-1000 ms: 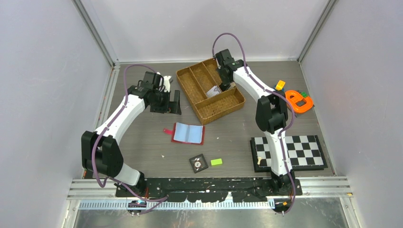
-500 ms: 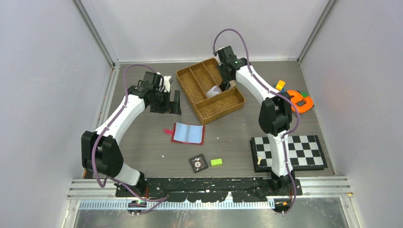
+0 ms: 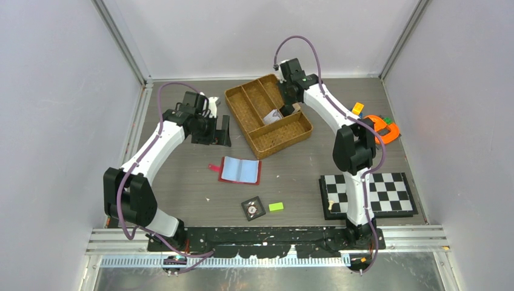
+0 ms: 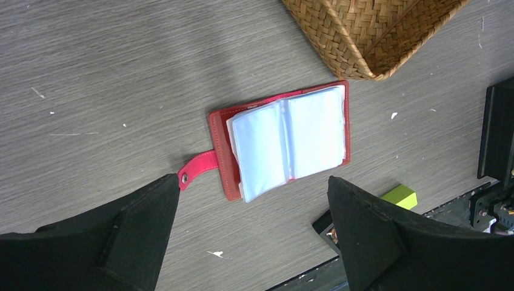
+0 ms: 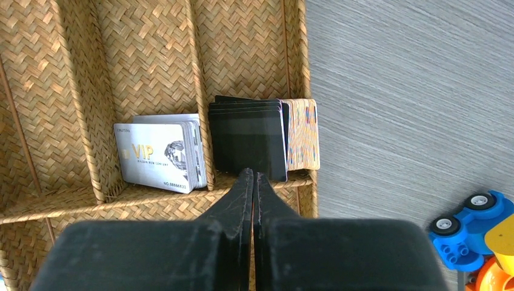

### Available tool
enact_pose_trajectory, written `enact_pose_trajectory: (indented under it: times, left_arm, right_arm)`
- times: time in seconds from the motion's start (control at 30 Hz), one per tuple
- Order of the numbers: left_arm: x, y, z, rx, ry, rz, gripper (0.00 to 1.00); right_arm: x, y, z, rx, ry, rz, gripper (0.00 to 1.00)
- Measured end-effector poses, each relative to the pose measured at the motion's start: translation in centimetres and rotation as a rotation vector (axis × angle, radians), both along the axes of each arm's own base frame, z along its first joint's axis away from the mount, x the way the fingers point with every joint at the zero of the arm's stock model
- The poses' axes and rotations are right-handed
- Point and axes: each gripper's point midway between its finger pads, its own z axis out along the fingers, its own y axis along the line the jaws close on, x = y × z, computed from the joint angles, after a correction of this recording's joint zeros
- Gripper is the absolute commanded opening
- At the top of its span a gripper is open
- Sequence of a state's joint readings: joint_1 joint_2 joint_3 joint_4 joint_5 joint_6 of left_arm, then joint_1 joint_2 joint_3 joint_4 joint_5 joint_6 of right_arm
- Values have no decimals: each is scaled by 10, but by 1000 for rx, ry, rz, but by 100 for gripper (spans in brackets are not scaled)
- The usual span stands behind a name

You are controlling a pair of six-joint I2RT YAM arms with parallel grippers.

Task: Put the credit cards into the card holder
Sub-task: Pick up the credit card from the storage box.

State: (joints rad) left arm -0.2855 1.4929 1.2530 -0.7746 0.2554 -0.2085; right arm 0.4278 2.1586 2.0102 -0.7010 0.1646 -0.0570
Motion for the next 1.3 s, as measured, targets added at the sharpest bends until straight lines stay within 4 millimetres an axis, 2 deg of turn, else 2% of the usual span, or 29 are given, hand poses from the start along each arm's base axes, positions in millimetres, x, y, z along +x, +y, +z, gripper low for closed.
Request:
enact_pose_trajectory:
  times: [0.1, 0.13, 0.2, 0.27, 0.3, 0.33, 0.4, 0.57, 0.8, 1.0, 1.13, 1.3]
  left_arm:
    - [-1, 0, 0, -1, -1, -1, 94]
    - [-2, 0, 0, -2, -1, -2, 94]
    - [-2, 0, 1, -5, -2, -3, 94]
    - [-3, -1, 1, -7, -1, -4, 94]
    - [-3, -1, 1, -7, -1, -4, 94]
    - [-3, -1, 1, -7, -1, -5, 94]
    - [-3, -1, 1, -8, -1, -5, 94]
    - [-3, -1, 1, -10, 0, -6, 95]
    - [-3, -2, 1, -13, 1, -9, 94]
    - [-3, -2, 1, -13, 1, -9, 95]
    - [-3, -2, 1, -13, 1, -9, 94]
    - [-3, -2, 1, -14, 1, -9, 95]
  right_arm:
    - [1, 0, -2, 15, 2, -2, 1]
    - [2, -1, -3, 19, 2, -8, 5]
    - [3, -4, -5, 24, 4, -18, 26]
    - [5, -8, -5, 29, 2, -39, 53]
    - [6, -12, -5, 22, -1, -46, 63]
    - [8, -15, -5, 22, -3, -58, 69]
    - [11, -21, -5, 10, -10, -64, 75]
    - [17, -31, -20, 2, 15, -66, 79]
    - [19, -31, -65, 54, 128, -24, 80]
    - [29, -29, -69, 161, 166, 14, 79]
    - [37, -35, -68, 226, 177, 19, 78]
    - [35, -40, -68, 284, 216, 28, 76]
